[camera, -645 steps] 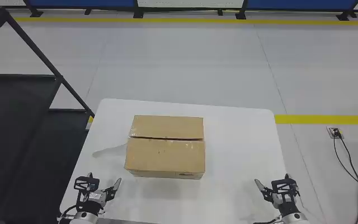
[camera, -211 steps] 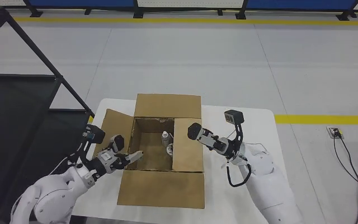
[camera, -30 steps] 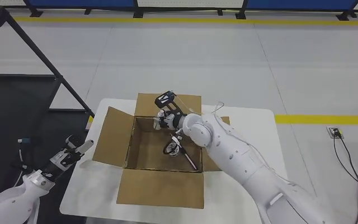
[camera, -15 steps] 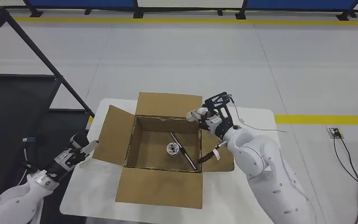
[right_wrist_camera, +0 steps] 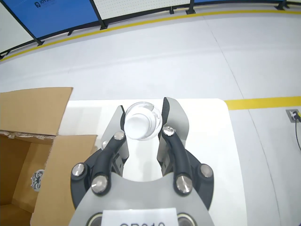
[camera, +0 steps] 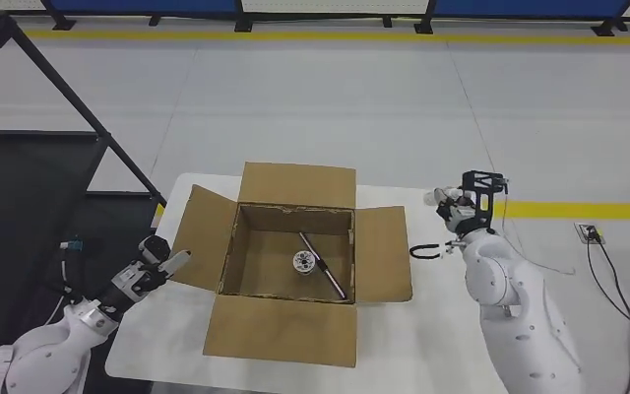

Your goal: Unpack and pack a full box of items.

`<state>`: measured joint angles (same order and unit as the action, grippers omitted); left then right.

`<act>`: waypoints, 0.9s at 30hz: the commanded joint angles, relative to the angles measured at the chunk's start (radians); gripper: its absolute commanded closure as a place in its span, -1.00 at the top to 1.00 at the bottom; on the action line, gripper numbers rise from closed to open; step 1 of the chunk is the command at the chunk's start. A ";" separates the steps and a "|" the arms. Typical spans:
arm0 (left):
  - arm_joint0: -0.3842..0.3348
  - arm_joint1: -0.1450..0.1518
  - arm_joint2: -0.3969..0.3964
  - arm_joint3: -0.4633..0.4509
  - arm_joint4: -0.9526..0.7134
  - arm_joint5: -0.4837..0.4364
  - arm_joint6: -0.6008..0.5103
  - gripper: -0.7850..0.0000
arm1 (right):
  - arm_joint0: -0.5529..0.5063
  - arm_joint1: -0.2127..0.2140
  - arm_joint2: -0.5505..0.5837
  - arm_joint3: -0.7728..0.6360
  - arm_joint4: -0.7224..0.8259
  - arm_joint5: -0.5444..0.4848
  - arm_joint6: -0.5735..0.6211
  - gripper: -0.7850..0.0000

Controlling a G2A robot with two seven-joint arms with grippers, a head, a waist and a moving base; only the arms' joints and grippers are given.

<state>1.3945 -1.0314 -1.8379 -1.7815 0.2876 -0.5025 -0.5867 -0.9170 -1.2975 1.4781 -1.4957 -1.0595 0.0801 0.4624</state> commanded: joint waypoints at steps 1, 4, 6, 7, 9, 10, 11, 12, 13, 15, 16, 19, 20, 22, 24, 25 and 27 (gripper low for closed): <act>0.001 0.001 0.004 -0.003 0.000 0.005 0.001 1.00 | 0.013 0.007 0.036 0.072 -0.001 -0.024 0.004 -1.00; -0.001 0.002 0.011 -0.009 -0.005 0.013 0.000 1.00 | 0.035 0.014 0.062 0.160 0.017 -0.058 0.020 -1.00; -0.003 0.003 0.017 -0.012 -0.006 0.018 -0.001 1.00 | 0.047 0.018 0.073 0.211 0.010 -0.063 0.036 -1.00; -0.004 0.003 0.020 -0.015 -0.005 0.020 -0.001 1.00 | 0.054 0.020 0.077 0.233 0.006 -0.059 0.045 -1.00; -0.007 0.004 0.027 -0.019 0.001 0.026 -0.003 1.00 | 0.066 0.023 0.081 0.269 0.006 -0.068 0.067 -1.00; -0.009 0.005 0.031 -0.020 0.003 0.028 -0.002 1.00 | 0.071 0.025 0.083 0.285 0.008 -0.074 0.078 -1.00; -0.011 0.005 0.035 -0.021 0.005 0.030 -0.003 1.00 | 0.077 0.027 0.084 0.299 0.000 -0.075 0.087 -1.00; -0.013 0.005 0.039 -0.022 0.009 0.034 -0.002 1.00 | 0.082 0.028 0.084 0.309 -0.005 -0.077 0.094 -1.00; -0.016 0.006 0.043 -0.023 0.011 0.038 -0.002 1.00 | 0.086 0.029 0.083 0.318 -0.010 -0.080 0.104 -1.00; -0.022 0.007 0.050 -0.024 0.012 0.042 -0.004 1.00 | 0.096 0.032 0.080 0.333 -0.016 -0.080 0.128 -1.00; -0.025 0.007 0.053 -0.024 0.013 0.043 -0.005 1.00 | 0.100 0.033 0.079 0.338 -0.021 -0.080 0.138 -1.00; -0.031 0.009 0.059 -0.025 0.014 0.047 -0.010 1.00 | 0.110 0.035 0.071 0.351 -0.031 -0.072 0.156 -0.90; -0.032 0.010 0.060 -0.024 0.014 0.047 -0.010 1.00 | 0.112 0.035 0.069 0.354 -0.032 -0.070 0.159 -0.76; -0.032 0.011 0.061 -0.024 0.014 0.047 -0.010 1.00 | 0.117 0.035 0.065 0.362 -0.024 -0.071 0.170 -0.48; -0.033 0.012 0.061 -0.022 0.013 0.047 -0.008 1.00 | 0.123 0.036 0.061 0.371 -0.017 -0.070 0.183 -0.14; -0.032 0.012 0.060 -0.019 0.012 0.047 -0.009 1.00 | 0.126 0.036 0.059 0.375 -0.016 -0.067 0.187 -0.04; -0.032 0.014 0.058 -0.015 0.008 0.047 -0.008 1.00 | 0.132 0.036 0.054 0.383 -0.013 -0.064 0.196 0.23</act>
<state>1.3619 -1.0185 -1.7784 -1.7991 0.2977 -0.4556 -0.5953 -0.7879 -1.2613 1.5342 -1.1163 -1.0735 0.0148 0.6553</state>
